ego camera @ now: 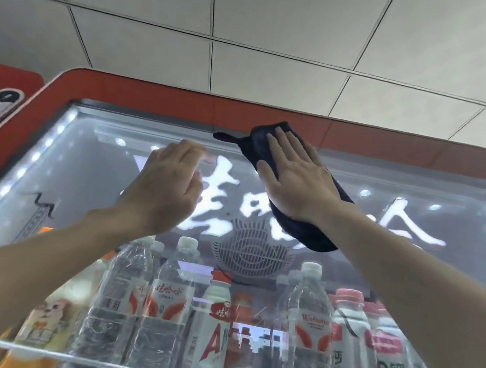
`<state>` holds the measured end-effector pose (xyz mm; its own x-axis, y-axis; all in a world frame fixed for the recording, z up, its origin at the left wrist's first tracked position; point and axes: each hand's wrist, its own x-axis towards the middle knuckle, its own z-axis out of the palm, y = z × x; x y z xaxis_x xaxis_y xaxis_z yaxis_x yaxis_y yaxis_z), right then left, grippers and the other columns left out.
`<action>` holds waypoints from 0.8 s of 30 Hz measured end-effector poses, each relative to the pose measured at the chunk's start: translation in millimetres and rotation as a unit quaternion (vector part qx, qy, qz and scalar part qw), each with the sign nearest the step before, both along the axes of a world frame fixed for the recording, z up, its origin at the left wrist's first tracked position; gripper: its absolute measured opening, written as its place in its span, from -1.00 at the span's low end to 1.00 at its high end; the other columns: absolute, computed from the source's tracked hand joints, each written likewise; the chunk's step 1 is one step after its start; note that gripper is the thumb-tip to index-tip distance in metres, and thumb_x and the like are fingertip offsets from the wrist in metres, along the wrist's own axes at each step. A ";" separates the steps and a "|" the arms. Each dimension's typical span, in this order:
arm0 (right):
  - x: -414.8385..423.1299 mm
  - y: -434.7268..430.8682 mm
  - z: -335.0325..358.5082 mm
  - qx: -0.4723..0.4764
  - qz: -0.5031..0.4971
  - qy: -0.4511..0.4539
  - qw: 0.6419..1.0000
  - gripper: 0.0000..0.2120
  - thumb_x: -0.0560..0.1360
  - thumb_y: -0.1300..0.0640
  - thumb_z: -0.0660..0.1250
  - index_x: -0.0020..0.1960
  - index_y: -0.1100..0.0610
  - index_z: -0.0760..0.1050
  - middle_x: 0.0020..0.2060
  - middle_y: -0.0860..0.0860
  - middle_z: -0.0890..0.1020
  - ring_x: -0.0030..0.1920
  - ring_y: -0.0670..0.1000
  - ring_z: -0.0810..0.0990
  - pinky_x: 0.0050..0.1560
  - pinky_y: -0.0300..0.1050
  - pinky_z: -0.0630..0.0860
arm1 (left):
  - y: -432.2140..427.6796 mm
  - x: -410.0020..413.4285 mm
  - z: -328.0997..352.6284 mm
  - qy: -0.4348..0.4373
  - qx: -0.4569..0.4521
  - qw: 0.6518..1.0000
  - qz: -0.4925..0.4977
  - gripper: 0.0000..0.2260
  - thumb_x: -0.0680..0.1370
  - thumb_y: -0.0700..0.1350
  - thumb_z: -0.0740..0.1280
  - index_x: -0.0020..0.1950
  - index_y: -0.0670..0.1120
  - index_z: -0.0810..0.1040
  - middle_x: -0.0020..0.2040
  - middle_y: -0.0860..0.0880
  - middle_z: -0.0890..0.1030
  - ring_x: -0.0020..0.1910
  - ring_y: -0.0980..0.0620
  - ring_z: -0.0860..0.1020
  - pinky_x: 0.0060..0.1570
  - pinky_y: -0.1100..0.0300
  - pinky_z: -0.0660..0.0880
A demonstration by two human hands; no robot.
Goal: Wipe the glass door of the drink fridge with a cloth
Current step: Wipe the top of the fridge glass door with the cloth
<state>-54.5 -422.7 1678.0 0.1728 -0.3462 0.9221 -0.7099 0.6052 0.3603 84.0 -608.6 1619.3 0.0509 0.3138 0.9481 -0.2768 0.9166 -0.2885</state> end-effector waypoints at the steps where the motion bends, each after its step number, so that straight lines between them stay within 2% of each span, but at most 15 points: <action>1: 4.1 -3.1 -11.5 -0.002 0.004 -0.003 1.000 -0.36 0.70 -0.19 -0.18 0.68 0.07 -0.18 0.67 -0.02 -0.18 0.64 -0.07 -0.24 0.63 0.02 -0.24 | 0.8 1.6 0.5 -0.005 0.006 1.000 -0.018 -0.61 0.57 -0.09 0.06 0.32 -0.13 0.48 0.29 -0.04 0.49 0.31 -0.03 0.39 0.35 0.12 0.20; 4: 17.5 -15.4 -65.9 0.059 0.018 0.045 0.997 -0.38 0.71 -0.16 -0.18 0.68 0.07 -0.21 0.66 -0.01 -0.22 0.63 -0.08 -0.30 0.62 0.01 -0.29 | -6.4 16.1 1.4 0.011 0.010 0.999 -0.049 -0.68 0.54 -0.15 0.09 0.22 -0.15 0.49 0.19 -0.08 0.51 0.20 -0.08 0.42 0.28 0.06 0.29; 6: 18.4 -19.1 -92.4 0.112 0.026 0.097 0.989 -0.41 0.72 -0.13 -0.15 0.68 0.04 -0.18 0.66 -0.06 -0.19 0.63 -0.11 -0.29 0.62 -0.03 -0.28 | -21.3 31.8 1.8 0.036 -0.009 0.999 0.008 -0.71 0.54 -0.15 0.10 0.17 -0.12 0.51 0.15 -0.07 0.52 0.17 -0.08 0.44 0.21 0.06 0.27; 9: 16.8 -14.8 -77.3 0.145 0.038 0.118 0.982 -0.43 0.72 -0.11 -0.12 0.68 -0.02 -0.13 0.65 -0.11 -0.15 0.62 -0.17 -0.26 0.62 -0.09 -0.28 | -45.4 51.3 -0.2 -0.011 -0.022 0.998 0.057 -0.69 0.57 -0.12 0.09 0.23 -0.06 0.51 0.20 -0.02 0.51 0.23 -0.05 0.44 0.24 0.04 0.30; 12: 21.9 -20.0 -32.7 0.085 0.019 0.079 0.993 -0.44 0.73 -0.11 -0.13 0.68 -0.03 -0.14 0.66 -0.11 -0.15 0.63 -0.16 -0.24 0.63 -0.08 -0.25 | -56.8 53.6 -1.2 -0.033 -0.037 0.997 0.052 -0.65 0.57 -0.11 0.10 0.31 -0.01 0.48 0.27 0.02 0.49 0.29 0.00 0.40 0.28 0.07 0.27; 14: 27.8 -32.3 -5.5 0.023 0.002 0.036 0.999 -0.44 0.73 -0.10 -0.14 0.68 0.00 -0.14 0.67 -0.08 -0.14 0.64 -0.14 -0.20 0.63 -0.05 -0.21 | -57.2 51.6 -1.2 -0.028 -0.036 0.998 0.045 -0.64 0.56 -0.09 0.10 0.32 0.00 0.47 0.30 0.03 0.48 0.31 0.01 0.38 0.30 0.08 0.24; 17: 41.4 -54.4 14.3 -0.022 -0.008 -0.007 1.000 -0.41 0.71 -0.11 -0.18 0.68 0.05 -0.14 0.67 -0.03 -0.13 0.65 -0.09 -0.17 0.63 -0.01 -0.20 | -59.5 51.6 -2.7 -0.022 -0.042 0.998 0.035 -0.64 0.56 -0.08 0.09 0.32 0.00 0.47 0.30 0.01 0.47 0.31 -0.01 0.39 0.30 0.08 0.22; 21: 56.1 -66.3 -5.9 -0.037 -0.005 -0.036 0.999 -0.40 0.71 -0.10 -0.19 0.68 0.10 -0.17 0.67 0.01 -0.16 0.65 -0.06 -0.21 0.63 0.01 -0.23 | -58.5 52.3 -3.6 -0.039 -0.032 0.999 -0.015 -0.62 0.55 -0.10 0.10 0.34 -0.07 0.47 0.30 -0.02 0.48 0.31 -0.01 0.39 0.29 0.16 0.22; 24: 65.3 -74.0 -58.1 0.029 -0.015 0.034 0.999 -0.39 0.71 -0.12 -0.20 0.68 0.11 -0.18 0.66 0.02 -0.18 0.64 -0.06 -0.26 0.63 0.00 -0.26 | -67.4 72.2 1.3 -0.034 0.008 0.994 -0.108 -0.59 0.53 -0.10 0.13 0.36 -0.13 0.47 0.32 -0.05 0.47 0.35 0.01 0.38 0.26 0.26 0.23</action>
